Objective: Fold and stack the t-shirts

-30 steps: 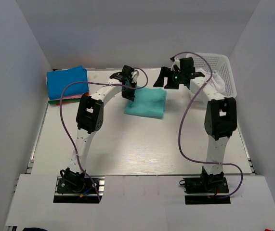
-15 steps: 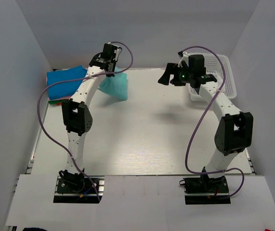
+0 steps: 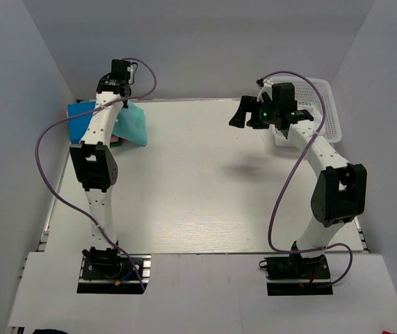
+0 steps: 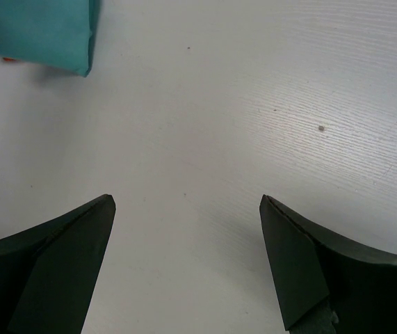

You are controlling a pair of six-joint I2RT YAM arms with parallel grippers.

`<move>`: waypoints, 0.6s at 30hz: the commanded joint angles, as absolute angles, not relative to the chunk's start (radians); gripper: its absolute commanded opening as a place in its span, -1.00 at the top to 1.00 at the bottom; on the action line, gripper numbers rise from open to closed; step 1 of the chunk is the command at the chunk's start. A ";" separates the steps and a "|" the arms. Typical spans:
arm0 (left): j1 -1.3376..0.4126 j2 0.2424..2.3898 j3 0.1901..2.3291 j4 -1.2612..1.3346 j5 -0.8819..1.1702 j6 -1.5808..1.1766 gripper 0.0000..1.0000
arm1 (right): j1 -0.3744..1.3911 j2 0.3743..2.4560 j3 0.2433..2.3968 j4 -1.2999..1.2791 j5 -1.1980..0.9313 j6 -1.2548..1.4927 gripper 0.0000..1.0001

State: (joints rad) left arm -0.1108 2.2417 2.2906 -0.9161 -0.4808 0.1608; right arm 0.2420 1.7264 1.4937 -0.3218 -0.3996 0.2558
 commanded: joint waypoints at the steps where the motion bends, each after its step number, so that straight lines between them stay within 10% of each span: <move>1: -0.083 2.097 2.347 -0.904 -0.465 0.215 1.00 | 0.247 1.680 1.499 -0.318 -0.422 0.250 -0.81; 18: 0.002 2.008 2.330 -0.862 -0.345 0.245 1.00 | 0.244 1.744 1.528 -0.235 -0.511 0.364 -0.81</move>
State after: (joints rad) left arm -0.0231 2.0579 2.3383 -0.8932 -0.3515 0.2371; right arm 0.2424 1.7294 1.4940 -0.2810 -0.4751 0.3344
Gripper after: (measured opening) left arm 0.028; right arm 0.904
